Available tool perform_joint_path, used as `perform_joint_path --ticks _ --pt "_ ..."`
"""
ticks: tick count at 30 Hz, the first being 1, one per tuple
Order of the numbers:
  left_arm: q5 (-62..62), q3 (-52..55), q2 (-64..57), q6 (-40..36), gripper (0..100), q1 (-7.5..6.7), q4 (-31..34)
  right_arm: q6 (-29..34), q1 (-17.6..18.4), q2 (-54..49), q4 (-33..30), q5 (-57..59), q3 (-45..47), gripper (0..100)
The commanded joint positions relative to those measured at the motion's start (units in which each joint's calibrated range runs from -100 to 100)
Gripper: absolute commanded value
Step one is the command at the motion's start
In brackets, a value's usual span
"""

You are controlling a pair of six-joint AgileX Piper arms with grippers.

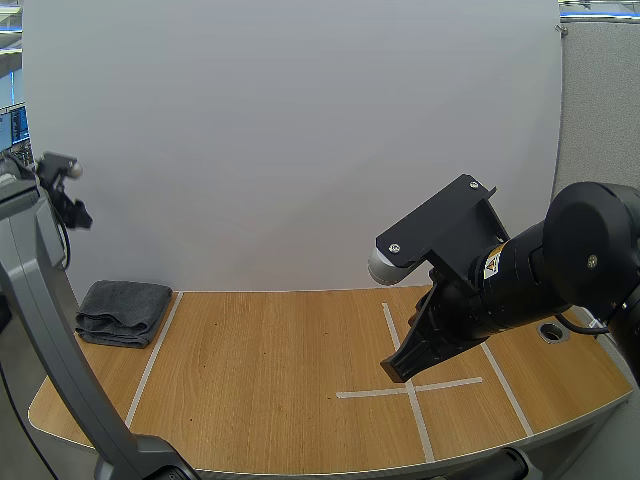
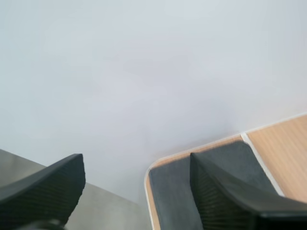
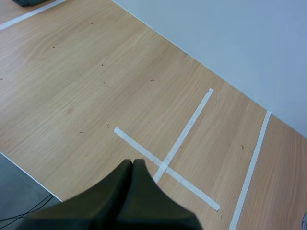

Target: Fold the towel

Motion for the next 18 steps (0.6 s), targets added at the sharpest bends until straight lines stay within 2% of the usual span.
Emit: perform_joint_path --ticks 1,2,3,7,9,14,18 --pt "0.7 1.9 -10.9 -2.7 84 0.57 -4.1 3.2 -0.7 -2.3 -0.4 0.0 -0.7 0" --pt "0.7 3.5 -13.3 -3.0 70 0.57 -5.0 4.0 -1.2 -3.6 -0.4 0.0 -0.7 0" --pt "0.7 5.1 -15.2 -3.0 62 0.57 -6.1 4.2 -1.6 -4.7 -0.4 -0.3 -0.7 0" --pt "0.7 12.2 -22.4 -3.1 15 0.57 -10.5 6.0 -3.2 -9.5 -0.5 -9.0 -0.7 0" --pt "0.7 15.8 -25.7 -2.4 0 0.57 -12.5 7.6 -4.1 -12.0 -0.5 -14.2 -0.4 0" --pt "0.7 25.5 -33.9 0.0 0 0.57 -14.8 12.9 -6.3 -16.5 -0.1 -30.1 3.9 0" --pt "0.7 32.2 -40.7 1.7 0 0.57 -14.9 13.7 -6.3 -19.0 -0.2 -47.1 11.0 0"
